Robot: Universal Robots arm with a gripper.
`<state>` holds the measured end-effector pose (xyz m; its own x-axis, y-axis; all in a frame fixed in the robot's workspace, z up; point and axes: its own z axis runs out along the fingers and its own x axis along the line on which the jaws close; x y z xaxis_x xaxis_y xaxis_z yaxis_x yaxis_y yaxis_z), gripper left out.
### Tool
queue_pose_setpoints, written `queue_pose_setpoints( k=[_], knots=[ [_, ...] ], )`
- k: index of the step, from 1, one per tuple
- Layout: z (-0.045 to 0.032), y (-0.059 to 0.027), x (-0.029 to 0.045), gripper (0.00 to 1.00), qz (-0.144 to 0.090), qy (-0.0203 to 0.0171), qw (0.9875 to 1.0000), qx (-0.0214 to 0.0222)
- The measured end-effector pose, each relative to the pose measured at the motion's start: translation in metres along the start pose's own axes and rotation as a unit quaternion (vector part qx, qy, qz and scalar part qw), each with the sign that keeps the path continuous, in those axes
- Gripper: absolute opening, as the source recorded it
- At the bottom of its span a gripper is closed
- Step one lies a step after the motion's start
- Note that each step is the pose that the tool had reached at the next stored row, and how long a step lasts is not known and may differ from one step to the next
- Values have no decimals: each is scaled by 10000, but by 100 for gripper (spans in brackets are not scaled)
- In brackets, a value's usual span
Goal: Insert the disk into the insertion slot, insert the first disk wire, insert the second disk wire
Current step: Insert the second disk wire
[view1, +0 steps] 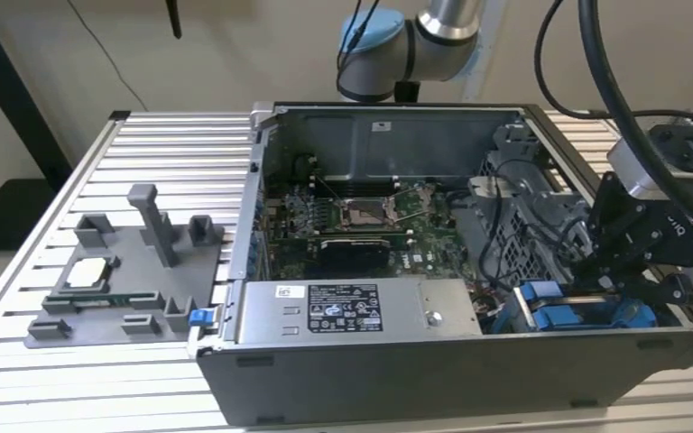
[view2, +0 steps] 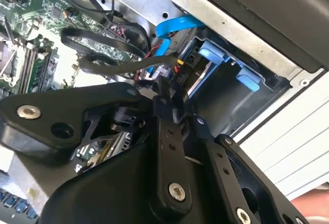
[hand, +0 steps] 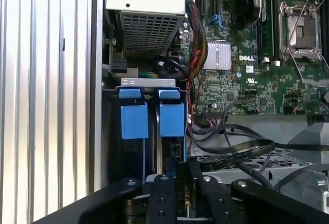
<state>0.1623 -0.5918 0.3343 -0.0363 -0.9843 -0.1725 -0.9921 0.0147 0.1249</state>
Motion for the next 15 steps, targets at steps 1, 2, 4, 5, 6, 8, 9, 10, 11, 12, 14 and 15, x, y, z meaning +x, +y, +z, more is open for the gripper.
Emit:
queue_pose_setpoints(
  k=[1,2,4,5,6,8,9,10,11,12,14,15],
  knots=[
    [-24,3,-4,100,1,-6,10000,-9],
    [-38,5,-5,100,1,-18,10000,-20],
    [-79,10,-10,100,4,-30,10000,-41],
    [-104,13,-15,100,5,-32,10000,-51],
    [-122,16,-17,100,6,-40,10000,-61],
    [-165,21,-25,100,8,-45,10000,-79],
    [-188,24,-28,100,10,-48,9999,-88],
    [-213,27,-33,100,11,-50,9999,-96],
    [-238,30,-37,100,12,-52,9999,-102],
    [-256,33,-40,100,13,-55,9999,-107],
    [-264,34,-42,100,13,-56,9999,-111],
    [-265,34,-42,100,13,-56,9999,-112]
  ],
)
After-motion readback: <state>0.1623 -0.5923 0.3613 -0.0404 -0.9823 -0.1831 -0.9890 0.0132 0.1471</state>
